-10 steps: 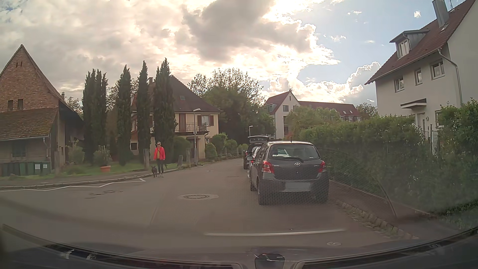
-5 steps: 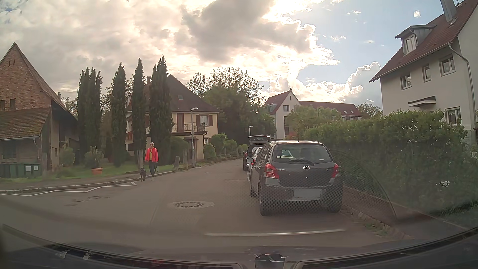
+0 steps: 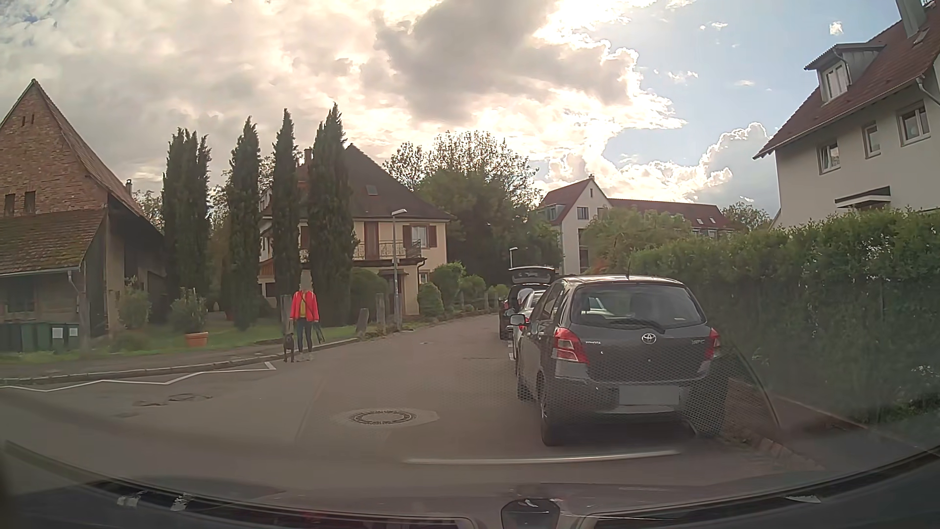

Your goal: Follow the waypoints while adhering to traffic rules and regulations

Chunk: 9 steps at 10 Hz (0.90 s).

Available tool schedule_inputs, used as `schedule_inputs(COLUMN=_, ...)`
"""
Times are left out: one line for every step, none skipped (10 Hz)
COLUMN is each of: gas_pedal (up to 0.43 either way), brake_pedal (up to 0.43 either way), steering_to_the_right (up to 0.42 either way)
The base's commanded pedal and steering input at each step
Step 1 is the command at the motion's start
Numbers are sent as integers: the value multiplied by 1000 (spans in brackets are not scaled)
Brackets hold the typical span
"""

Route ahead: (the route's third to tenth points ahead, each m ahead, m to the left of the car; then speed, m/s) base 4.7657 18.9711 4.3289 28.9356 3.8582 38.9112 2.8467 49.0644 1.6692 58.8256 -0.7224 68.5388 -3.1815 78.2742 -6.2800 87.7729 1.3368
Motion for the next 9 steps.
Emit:
schedule_inputs(gas_pedal=0, brake_pedal=201, steering_to_the_right=-237)
schedule_inputs(gas_pedal=0, brake_pedal=201, steering_to_the_right=-241)
schedule_inputs(gas_pedal=0, brake_pedal=201, steering_to_the_right=-241)
schedule_inputs(gas_pedal=0, brake_pedal=201, steering_to_the_right=-245)
schedule_inputs(gas_pedal=0, brake_pedal=201, steering_to_the_right=-262)
schedule_inputs(gas_pedal=0, brake_pedal=201, steering_to_the_right=-291)
schedule_inputs(gas_pedal=0, brake_pedal=61, steering_to_the_right=-340)
schedule_inputs(gas_pedal=0, brake_pedal=0, steering_to_the_right=-381)
schedule_inputs(gas_pedal=0, brake_pedal=0, steering_to_the_right=-436)
